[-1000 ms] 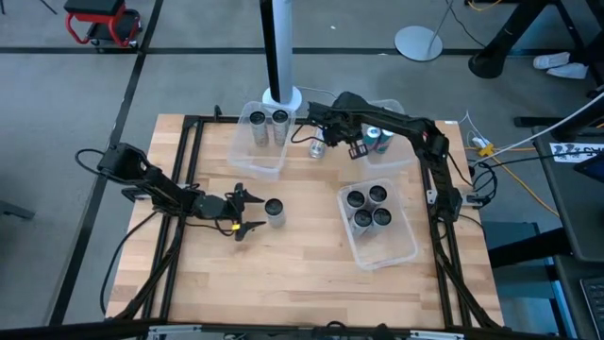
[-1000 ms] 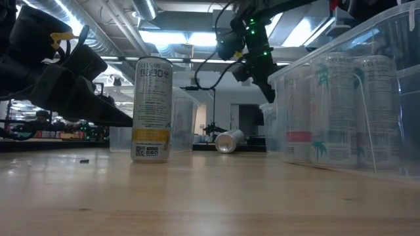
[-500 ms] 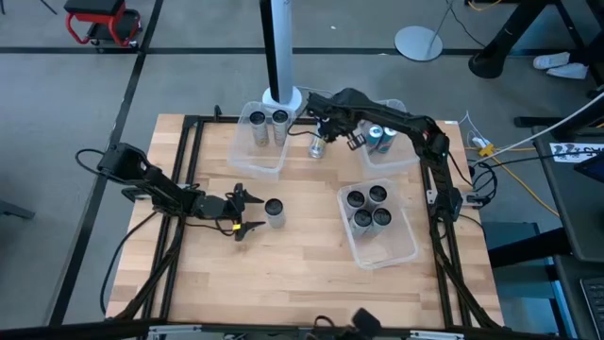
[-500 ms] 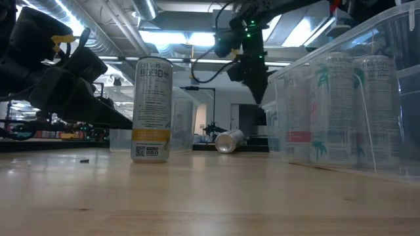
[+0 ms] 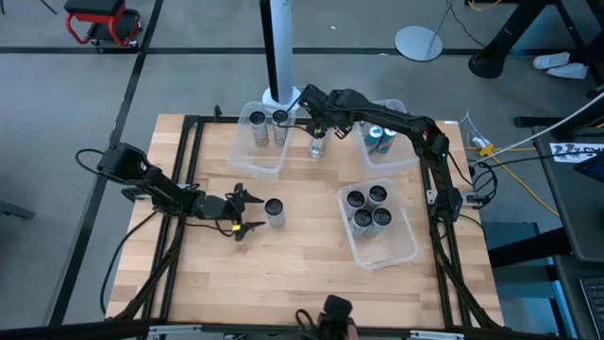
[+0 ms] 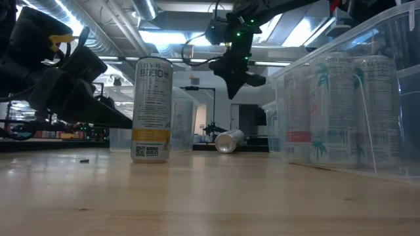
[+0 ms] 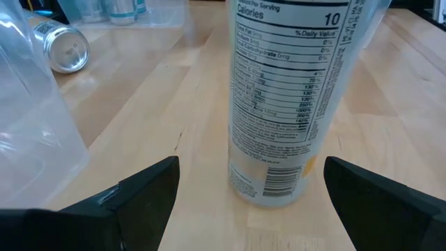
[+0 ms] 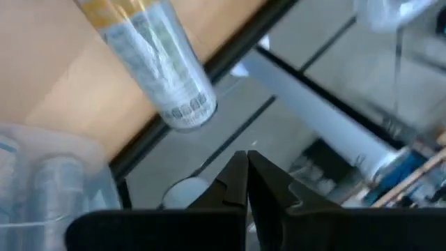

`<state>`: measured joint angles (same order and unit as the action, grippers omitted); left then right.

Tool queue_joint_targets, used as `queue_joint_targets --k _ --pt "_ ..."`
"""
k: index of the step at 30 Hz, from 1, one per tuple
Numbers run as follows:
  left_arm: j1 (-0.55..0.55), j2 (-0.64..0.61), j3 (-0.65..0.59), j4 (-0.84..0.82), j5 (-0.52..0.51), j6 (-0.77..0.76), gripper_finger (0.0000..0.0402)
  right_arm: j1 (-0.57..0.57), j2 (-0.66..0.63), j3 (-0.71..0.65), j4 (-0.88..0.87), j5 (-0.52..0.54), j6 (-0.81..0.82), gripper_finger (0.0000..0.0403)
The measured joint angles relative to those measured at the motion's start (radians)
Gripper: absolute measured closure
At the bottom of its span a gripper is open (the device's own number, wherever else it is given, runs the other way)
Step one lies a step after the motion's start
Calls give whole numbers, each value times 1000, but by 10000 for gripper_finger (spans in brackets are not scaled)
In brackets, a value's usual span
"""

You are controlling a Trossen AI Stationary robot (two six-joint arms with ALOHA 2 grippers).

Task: Sort soda cans
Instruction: Put the white yellow soda can into the top left transparent bin

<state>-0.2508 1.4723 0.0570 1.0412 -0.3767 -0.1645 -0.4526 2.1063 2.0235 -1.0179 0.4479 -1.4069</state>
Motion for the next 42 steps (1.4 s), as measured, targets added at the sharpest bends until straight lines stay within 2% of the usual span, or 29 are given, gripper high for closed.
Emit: queue_joint_targets --k 3,6,11,14,17,20,24,33,42 --pt "0 0 0 0 0 18 57 1 0 0 -9 -61 -41 368" --pt "2 0 0 1 0 42 57 2 0 -17 -11 -100 -55 316" --pt "3 0 1 26 -1 83 57 0 0 -95 54 -94 -185 196" --pt "3 0 1 50 0 117 57 1 8 -149 104 -55 -268 129" --pt "3 0 1 56 -1 126 57 0 13 -195 100 -49 -371 80" --pt "3 0 1 56 -1 130 57 0 15 -225 96 -48 -381 49" --pt "3 0 1 62 -1 144 57 1 15 -264 145 -56 -382 34" --pt "3 0 1 62 -1 147 57 1 15 -366 340 -75 -401 44" --pt "3 0 1 62 -1 154 57 0 83 -376 373 -49 -405 47"
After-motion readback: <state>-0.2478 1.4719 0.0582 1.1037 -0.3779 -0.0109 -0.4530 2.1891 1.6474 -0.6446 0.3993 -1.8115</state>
